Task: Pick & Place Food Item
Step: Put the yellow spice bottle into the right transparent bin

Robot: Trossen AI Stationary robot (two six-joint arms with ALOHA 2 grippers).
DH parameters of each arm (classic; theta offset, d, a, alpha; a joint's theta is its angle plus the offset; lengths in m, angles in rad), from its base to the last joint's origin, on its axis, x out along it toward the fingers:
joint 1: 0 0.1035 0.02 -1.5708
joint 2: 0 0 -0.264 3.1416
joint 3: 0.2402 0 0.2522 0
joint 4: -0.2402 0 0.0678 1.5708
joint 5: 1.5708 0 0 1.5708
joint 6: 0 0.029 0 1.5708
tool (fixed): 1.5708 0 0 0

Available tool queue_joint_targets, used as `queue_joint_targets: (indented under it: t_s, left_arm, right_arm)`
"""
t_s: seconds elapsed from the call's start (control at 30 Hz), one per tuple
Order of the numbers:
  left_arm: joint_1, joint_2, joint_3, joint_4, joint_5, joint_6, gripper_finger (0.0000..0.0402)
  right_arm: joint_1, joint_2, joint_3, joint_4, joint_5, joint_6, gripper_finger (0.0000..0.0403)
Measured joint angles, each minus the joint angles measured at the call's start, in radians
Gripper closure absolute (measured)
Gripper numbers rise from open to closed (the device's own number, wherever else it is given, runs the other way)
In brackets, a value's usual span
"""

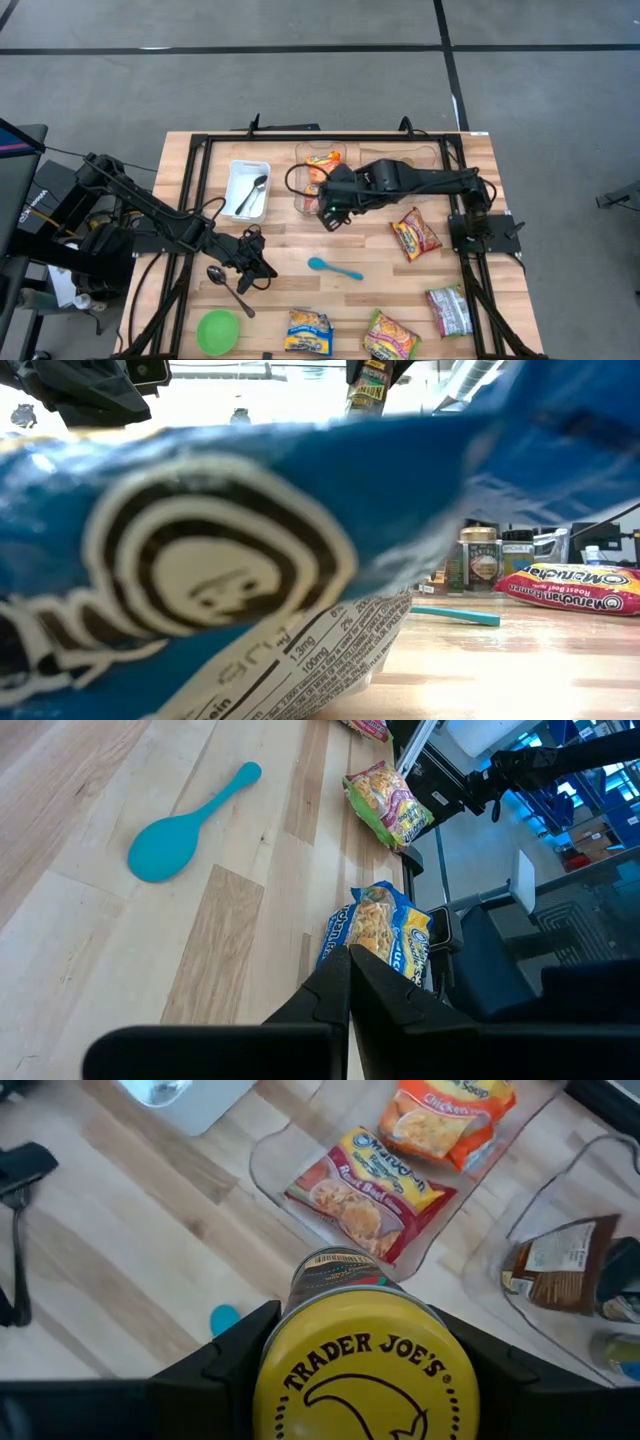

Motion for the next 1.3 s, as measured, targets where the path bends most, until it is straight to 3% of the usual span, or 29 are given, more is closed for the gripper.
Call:
queue_joint_targets:
  t_s: [0.53, 1.03, 1.3]
  left_arm:
    - [0.000, 0.000, 0.000, 0.005, 0.000, 0.000, 0.0402]
    - [0.000, 0.000, 0.000, 0.004, 0.000, 0.000, 0.0402]
    - [0.000, 0.000, 0.000, 0.004, 0.000, 0.000, 0.0402]
  right_arm:
    - [0.051, -0.184, -0.364, 0.077, 0.055, 0.204, 0.0194]
    - [0.047, -0.578, -0.857, 0.219, 0.026, 0.206, 0.0194]
    - [-0.067, -0.763, -1.008, 0.187, 0.025, 0.201, 0.0193]
